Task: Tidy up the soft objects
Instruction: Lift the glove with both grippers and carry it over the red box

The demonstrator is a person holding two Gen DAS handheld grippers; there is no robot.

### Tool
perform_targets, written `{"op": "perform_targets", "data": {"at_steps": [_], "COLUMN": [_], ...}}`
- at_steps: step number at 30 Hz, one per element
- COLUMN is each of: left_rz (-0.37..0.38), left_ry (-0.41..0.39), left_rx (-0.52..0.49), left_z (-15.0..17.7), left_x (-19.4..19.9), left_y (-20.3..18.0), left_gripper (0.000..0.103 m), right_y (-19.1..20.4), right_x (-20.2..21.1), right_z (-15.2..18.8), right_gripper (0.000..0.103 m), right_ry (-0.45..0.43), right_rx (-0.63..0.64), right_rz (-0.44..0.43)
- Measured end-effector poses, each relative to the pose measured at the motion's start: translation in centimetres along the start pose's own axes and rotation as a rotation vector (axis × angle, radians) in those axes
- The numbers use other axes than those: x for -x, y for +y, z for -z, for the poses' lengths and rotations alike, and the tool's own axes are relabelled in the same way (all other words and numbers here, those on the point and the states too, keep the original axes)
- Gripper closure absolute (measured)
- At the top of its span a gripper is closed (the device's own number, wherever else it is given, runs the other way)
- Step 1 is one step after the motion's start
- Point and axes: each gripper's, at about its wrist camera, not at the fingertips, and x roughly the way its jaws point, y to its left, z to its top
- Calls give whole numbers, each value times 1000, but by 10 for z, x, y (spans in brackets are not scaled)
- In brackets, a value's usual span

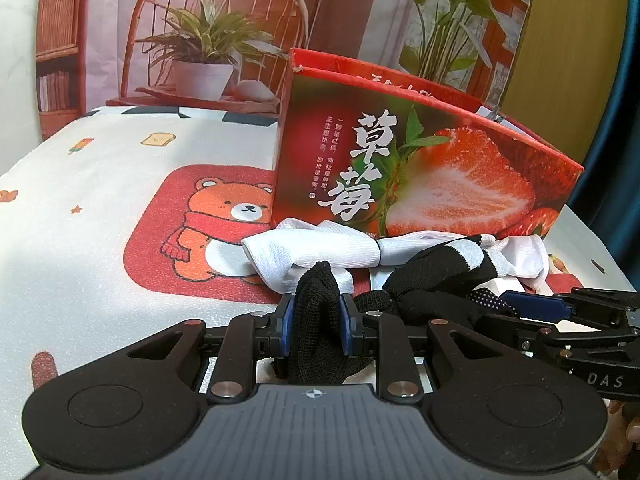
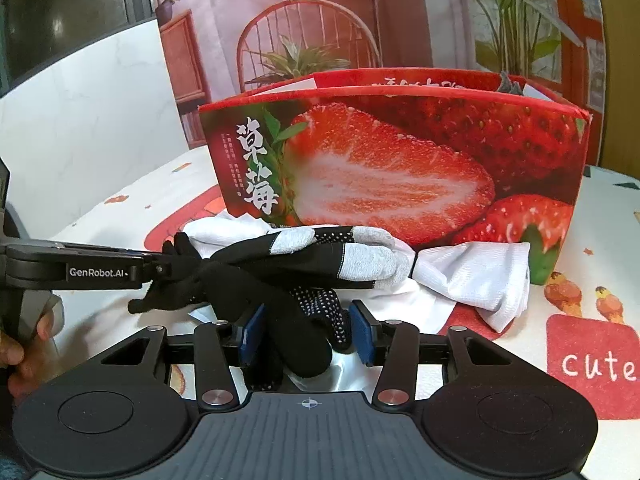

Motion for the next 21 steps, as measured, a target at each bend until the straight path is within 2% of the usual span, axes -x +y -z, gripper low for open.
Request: {"op": "perform_targets", "data": {"at_steps": [2, 3, 4, 9, 21], "left_rz": [-11, -11, -10, 5, 51], "left_ry": [-11, -19, -27, -72, -236], "left_rx": [-23, -33, -36, -28, -39], "left_z": [0, -1, -2, -10, -58], "left_x": [3, 4, 7, 18, 60], "left_y": [-4, -5, -7, -7, -19], "left_gripper": [81, 84, 85, 85, 86], "right_y": [0, 1, 1, 4, -4], "right_x": [1, 2, 2, 8, 45], "right_z": [0, -1, -1, -5, -37], "right_gripper": [69, 79, 96, 96, 96], "right_ry": [1, -1, 6, 3, -153], "right_rx": [0, -3, -7, 2, -52], "right_rz": [6, 10, -2, -20, -38]}}
